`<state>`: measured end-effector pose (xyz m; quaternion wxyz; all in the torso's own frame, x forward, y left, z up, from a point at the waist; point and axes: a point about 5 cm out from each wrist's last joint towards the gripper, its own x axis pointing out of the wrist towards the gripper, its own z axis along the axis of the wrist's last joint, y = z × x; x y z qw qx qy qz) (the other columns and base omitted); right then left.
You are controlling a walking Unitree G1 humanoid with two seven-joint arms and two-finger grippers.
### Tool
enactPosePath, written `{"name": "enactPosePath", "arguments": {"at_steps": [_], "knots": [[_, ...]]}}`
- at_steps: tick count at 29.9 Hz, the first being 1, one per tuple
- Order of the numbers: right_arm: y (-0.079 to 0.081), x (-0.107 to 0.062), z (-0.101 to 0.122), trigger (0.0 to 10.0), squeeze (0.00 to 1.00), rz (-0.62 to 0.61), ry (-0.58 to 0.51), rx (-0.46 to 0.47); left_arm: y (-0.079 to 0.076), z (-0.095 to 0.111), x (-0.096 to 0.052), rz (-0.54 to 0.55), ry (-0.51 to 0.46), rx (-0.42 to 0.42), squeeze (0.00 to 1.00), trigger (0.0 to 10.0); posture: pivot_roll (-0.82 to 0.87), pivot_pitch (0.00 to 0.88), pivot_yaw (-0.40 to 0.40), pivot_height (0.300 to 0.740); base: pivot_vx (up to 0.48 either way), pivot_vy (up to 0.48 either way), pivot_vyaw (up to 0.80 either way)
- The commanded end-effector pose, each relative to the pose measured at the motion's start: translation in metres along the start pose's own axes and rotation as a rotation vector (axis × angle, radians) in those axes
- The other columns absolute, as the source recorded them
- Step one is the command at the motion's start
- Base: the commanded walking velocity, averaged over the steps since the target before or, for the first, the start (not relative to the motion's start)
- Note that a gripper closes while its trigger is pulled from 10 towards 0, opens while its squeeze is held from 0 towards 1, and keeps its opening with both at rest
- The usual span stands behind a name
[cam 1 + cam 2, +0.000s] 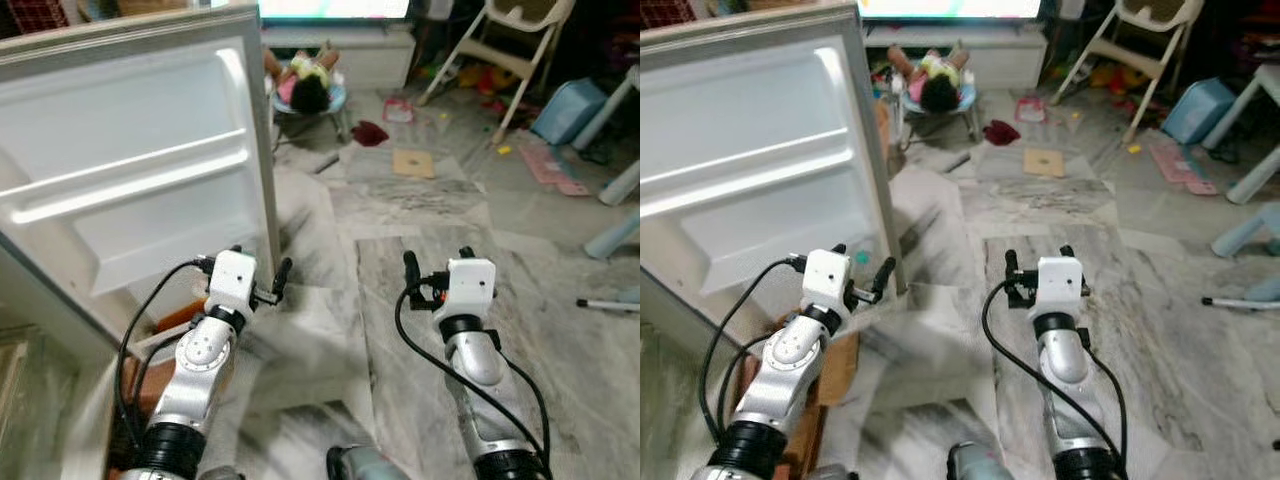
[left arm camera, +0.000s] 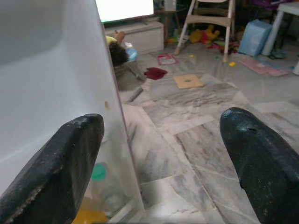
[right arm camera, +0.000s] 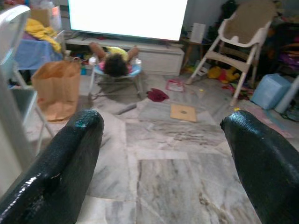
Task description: Restocking fridge
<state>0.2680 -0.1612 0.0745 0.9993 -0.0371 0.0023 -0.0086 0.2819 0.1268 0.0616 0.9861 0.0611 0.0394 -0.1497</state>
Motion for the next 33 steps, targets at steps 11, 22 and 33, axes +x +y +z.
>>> {"name": "enactPosePath", "arguments": {"at_steps": [11, 22, 33], "knots": [[-0.006, -0.003, -0.005, 10.0, 0.00, -0.035, 0.011, -0.006, -0.019, 0.001, 0.002, -0.097, -0.011, -0.021, 0.00, 10.0, -0.07, 0.000, 0.009, 0.740, 0.000, -0.441, -0.80], [-0.007, -0.004, 0.004, 10.0, 0.00, -0.022, -0.031, -0.011, 0.005, 0.006, 0.007, 0.076, -0.033, -0.023, 0.00, 10.0, -0.07, 0.000, 0.009, 0.740, 0.000, -0.189, -0.71], [-0.015, -0.020, 0.002, 10.0, 0.00, -0.056, -0.022, -0.009, 0.012, 0.008, 0.005, 0.104, -0.066, -0.044, 0.00, 10.0, -0.10, 0.000, 0.017, 0.740, 0.361, 0.000, -0.36]]}}
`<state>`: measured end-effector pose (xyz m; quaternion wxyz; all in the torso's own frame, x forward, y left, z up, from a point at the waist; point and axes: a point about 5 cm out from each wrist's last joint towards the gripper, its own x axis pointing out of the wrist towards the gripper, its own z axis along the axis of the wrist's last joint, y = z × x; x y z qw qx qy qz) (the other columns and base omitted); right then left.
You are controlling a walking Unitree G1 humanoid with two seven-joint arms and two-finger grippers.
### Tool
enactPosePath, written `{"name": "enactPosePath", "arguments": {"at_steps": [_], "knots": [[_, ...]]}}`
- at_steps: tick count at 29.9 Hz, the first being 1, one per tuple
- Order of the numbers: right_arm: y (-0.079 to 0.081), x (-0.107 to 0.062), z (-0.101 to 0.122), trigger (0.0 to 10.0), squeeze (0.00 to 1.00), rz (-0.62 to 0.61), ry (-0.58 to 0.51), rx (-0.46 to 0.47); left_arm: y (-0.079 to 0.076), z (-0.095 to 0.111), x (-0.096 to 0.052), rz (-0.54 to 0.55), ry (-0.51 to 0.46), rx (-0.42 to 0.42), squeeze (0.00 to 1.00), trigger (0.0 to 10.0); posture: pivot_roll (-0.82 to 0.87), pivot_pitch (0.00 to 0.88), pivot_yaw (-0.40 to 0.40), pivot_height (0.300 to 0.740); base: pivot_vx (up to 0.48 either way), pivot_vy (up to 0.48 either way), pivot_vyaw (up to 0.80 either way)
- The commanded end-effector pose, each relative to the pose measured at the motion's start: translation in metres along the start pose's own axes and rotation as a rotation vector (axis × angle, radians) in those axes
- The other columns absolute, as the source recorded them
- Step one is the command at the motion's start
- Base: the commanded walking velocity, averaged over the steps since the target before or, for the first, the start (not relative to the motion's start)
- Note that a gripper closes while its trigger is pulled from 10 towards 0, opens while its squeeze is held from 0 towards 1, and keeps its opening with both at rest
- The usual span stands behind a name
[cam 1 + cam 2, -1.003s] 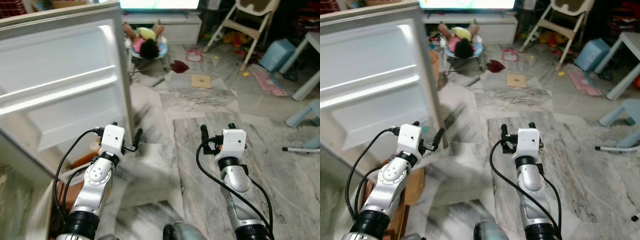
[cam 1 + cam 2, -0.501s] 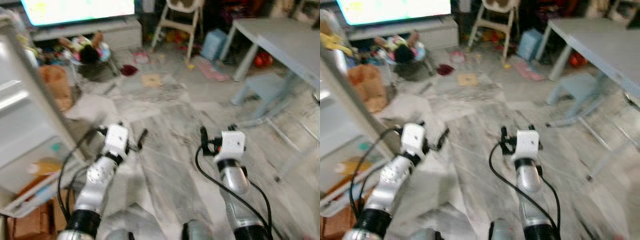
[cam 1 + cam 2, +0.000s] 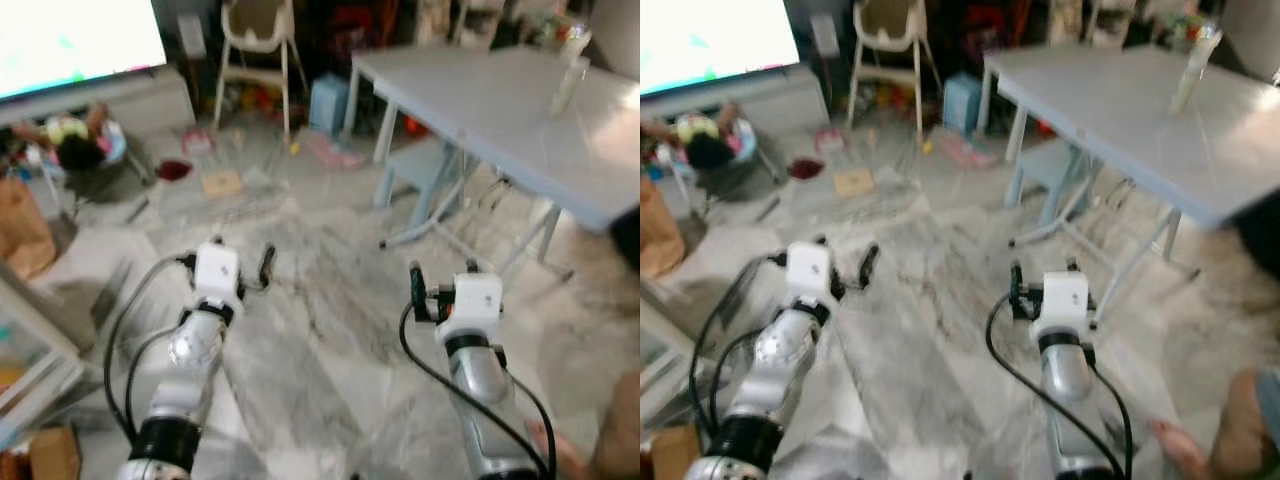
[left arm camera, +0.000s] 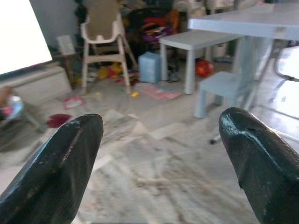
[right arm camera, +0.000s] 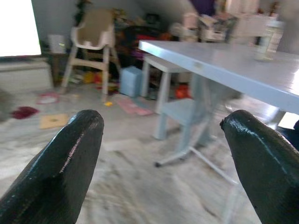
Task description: Restocking fridge
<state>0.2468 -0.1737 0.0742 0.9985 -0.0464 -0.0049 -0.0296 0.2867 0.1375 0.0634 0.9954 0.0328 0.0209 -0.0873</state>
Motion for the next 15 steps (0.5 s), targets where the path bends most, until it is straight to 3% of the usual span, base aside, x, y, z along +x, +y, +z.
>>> {"name": "enactPosePath", "arguments": {"at_steps": [1, 5, 15], "knots": [[-0.0042, -0.0021, 0.0025, 10.0, 0.00, -0.021, -0.004, 0.010, -0.0011, 0.0059, 0.0036, -0.025, -0.024, 0.007, 0.00, 10.0, -0.11, 0.000, 0.026, 0.740, 0.480, 0.000, -0.80], [-0.0054, -0.0046, 0.0013, 10.0, 0.00, -0.027, -0.001, 0.008, -0.0043, 0.0048, 0.0027, -0.040, -0.024, 0.011, 0.00, 10.0, -0.11, 0.000, 0.033, 0.740, 0.480, 0.000, -0.56], [-0.0074, -0.0056, 0.0040, 10.0, 0.00, -0.041, -0.005, 0.005, -0.0042, 0.0078, 0.0055, -0.048, -0.047, 0.031, 0.00, 10.0, -0.11, 0.000, 0.035, 0.740, 0.480, 0.000, 0.00]]}}
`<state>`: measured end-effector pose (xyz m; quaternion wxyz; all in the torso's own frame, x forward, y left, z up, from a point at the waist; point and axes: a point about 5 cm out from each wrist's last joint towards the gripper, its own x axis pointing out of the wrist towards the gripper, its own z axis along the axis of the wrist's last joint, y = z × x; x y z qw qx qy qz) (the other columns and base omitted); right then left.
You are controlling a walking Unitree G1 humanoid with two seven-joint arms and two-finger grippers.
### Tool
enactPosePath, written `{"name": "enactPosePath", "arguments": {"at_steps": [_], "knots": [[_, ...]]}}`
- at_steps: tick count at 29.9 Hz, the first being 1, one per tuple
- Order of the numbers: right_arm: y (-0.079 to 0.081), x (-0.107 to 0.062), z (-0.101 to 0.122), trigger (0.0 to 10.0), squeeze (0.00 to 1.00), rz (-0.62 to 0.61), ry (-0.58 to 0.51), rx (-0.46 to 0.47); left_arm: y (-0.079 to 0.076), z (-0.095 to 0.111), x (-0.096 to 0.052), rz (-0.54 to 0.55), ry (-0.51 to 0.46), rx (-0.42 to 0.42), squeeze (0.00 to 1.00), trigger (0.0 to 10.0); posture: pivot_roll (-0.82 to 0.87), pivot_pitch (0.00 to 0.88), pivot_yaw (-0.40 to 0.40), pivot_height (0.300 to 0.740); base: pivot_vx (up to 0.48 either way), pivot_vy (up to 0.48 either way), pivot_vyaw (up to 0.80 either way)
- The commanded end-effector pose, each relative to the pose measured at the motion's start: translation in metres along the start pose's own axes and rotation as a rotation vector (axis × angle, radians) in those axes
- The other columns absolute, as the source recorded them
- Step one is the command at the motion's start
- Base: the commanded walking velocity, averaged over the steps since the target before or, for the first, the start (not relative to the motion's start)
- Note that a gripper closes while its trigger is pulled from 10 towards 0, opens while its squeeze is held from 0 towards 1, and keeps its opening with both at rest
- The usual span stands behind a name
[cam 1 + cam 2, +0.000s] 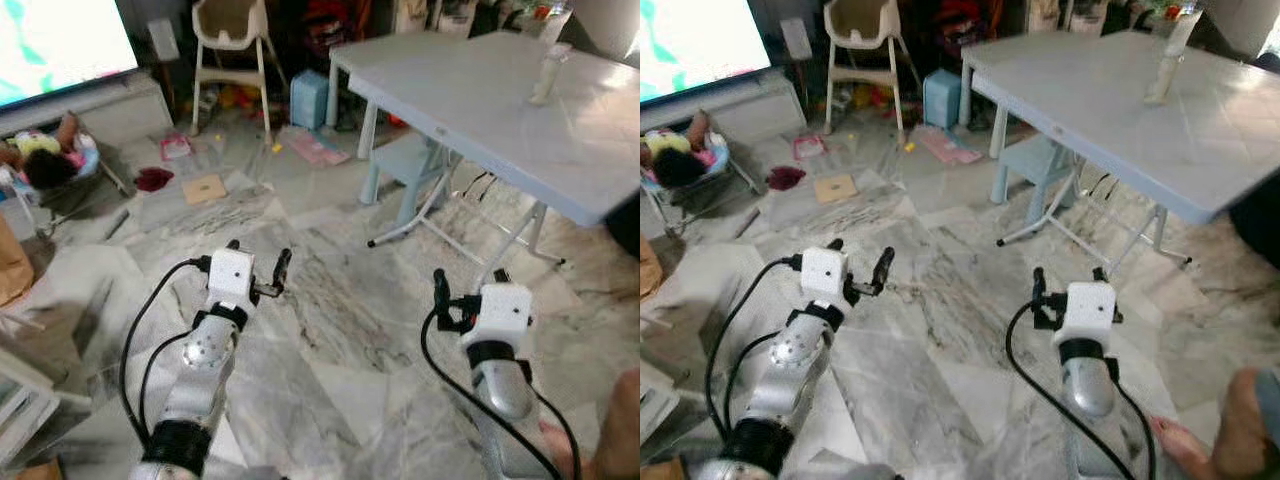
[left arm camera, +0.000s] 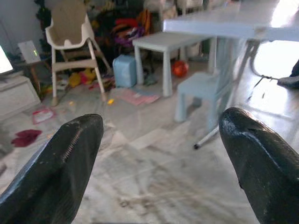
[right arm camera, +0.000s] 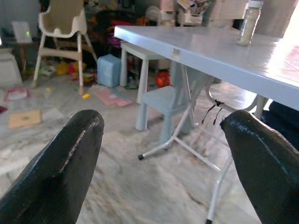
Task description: Restocking fridge
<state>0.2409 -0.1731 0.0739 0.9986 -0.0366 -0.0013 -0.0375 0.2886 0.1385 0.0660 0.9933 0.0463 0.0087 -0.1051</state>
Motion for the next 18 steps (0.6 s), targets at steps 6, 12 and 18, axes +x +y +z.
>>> {"name": "enactPosePath", "arguments": {"at_steps": [6, 12, 18], "knots": [[-0.0049, 0.0059, 0.0077, 10.0, 0.00, -0.016, -0.020, -0.012, -0.0062, 0.0064, 0.0069, -0.032, -0.027, -0.007, 0.00, 10.0, -0.11, 0.000, 0.035, 0.740, 0.480, 0.000, -0.24], [-0.0020, 0.0086, 0.0107, 10.0, 0.00, -0.006, -0.033, -0.021, -0.0113, 0.0081, 0.0094, -0.051, -0.029, -0.011, 0.00, 10.0, -0.12, 0.000, 0.036, 0.740, 0.480, 0.000, -0.80], [-0.0021, 0.0101, 0.0118, 10.0, 0.00, 0.000, -0.038, -0.026, -0.0132, 0.0066, 0.0089, -0.067, -0.024, -0.018, 0.00, 10.0, -0.12, 0.000, 0.037, 0.740, 0.480, 0.000, -0.35]]}}
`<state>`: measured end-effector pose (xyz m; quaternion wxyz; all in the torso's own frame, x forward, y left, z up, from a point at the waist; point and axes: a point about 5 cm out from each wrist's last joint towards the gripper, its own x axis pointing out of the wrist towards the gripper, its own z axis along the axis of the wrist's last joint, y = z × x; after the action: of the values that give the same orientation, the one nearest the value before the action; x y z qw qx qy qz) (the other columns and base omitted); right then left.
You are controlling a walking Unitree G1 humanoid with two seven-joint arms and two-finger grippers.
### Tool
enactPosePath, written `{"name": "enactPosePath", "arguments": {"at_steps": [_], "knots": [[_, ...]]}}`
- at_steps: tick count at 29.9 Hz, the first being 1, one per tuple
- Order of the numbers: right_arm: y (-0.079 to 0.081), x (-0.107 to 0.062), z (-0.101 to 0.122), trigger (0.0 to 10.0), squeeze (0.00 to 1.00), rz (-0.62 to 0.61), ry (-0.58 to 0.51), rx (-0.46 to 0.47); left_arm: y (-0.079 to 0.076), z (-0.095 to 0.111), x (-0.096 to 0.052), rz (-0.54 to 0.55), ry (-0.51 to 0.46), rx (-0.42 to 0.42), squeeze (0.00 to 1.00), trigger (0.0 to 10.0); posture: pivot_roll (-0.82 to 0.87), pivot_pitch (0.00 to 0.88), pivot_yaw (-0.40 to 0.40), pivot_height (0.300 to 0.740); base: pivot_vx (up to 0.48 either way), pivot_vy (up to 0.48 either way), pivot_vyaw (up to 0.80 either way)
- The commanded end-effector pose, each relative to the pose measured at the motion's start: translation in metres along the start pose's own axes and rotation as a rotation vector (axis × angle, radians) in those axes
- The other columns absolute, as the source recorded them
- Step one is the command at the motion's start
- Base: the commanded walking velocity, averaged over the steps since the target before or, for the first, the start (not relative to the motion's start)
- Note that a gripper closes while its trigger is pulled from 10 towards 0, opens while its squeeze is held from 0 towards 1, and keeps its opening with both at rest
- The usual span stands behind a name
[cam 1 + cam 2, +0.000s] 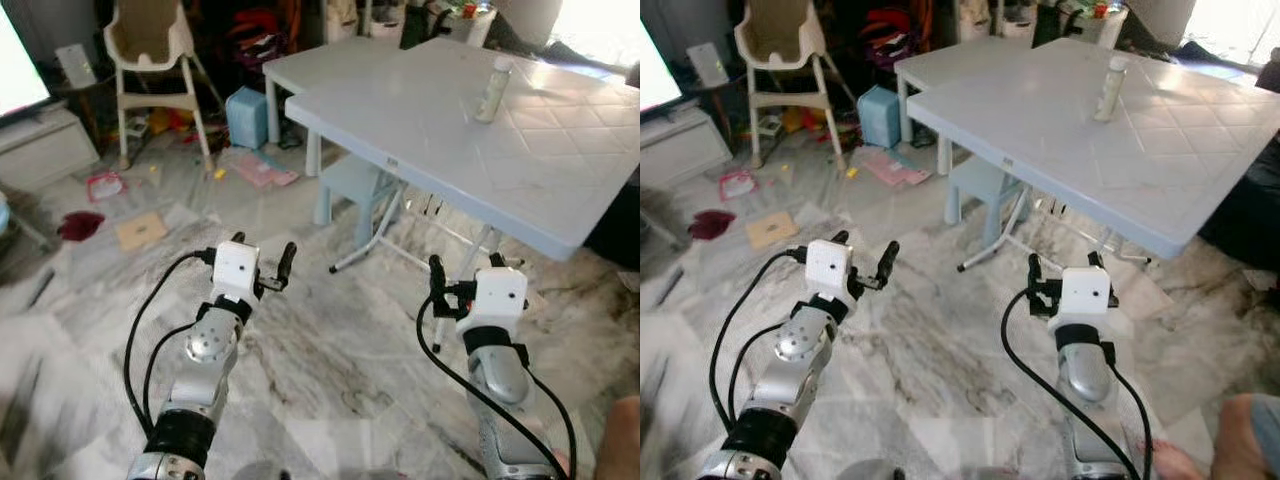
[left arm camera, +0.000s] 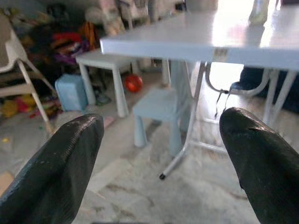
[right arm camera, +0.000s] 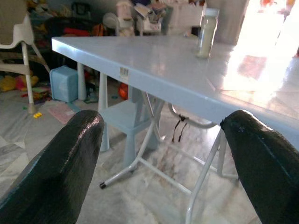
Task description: Restocking fridge
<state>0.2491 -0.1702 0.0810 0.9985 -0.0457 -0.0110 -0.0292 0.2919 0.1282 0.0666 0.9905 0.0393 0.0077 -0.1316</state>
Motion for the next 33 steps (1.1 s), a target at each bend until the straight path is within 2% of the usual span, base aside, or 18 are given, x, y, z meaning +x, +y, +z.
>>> {"name": "enactPosePath", "arguments": {"at_steps": [1, 9, 15, 17, 25, 33], "knots": [[-0.005, 0.002, 0.004, 10.0, 0.00, -0.015, -0.017, -0.009, -0.004, 0.005, 0.004, -0.015, -0.018, -0.006, 0.00, 10.0, -0.12, 0.000, 0.037, 0.740, 0.480, 0.000, 0.00], [-0.002, 0.009, 0.009, 10.0, 0.00, -0.009, -0.028, -0.005, -0.004, 0.008, 0.008, -0.041, -0.023, 0.010, 0.00, 10.0, -0.10, 0.000, 0.034, 0.740, 0.480, 0.000, 0.00], [0.000, 0.008, 0.011, 10.0, 0.00, -0.002, -0.038, -0.005, 0.004, 0.015, 0.007, -0.023, -0.042, 0.007, 0.00, 10.0, -0.10, 0.008, 0.033, 0.740, 0.480, 0.000, -0.80], [0.001, 0.007, 0.010, 10.0, 0.00, 0.004, -0.038, -0.010, 0.005, 0.012, 0.007, -0.012, -0.034, -0.004, 0.00, 10.0, -0.10, 0.008, 0.032, 0.740, 0.474, 0.000, 0.00], [0.005, 0.010, 0.014, 10.0, 0.00, 0.028, -0.056, -0.029, -0.005, 0.019, 0.013, -0.024, -0.059, -0.046, 0.00, 10.0, -0.10, 0.000, 0.023, 0.740, 0.446, 0.000, 0.00], [0.004, 0.009, 0.013, 10.0, 0.00, 0.027, -0.054, -0.041, -0.005, 0.019, 0.014, -0.021, -0.067, -0.055, 0.00, 10.0, -0.11, 0.000, 0.022, 0.740, 0.438, 0.000, 0.00]]}}
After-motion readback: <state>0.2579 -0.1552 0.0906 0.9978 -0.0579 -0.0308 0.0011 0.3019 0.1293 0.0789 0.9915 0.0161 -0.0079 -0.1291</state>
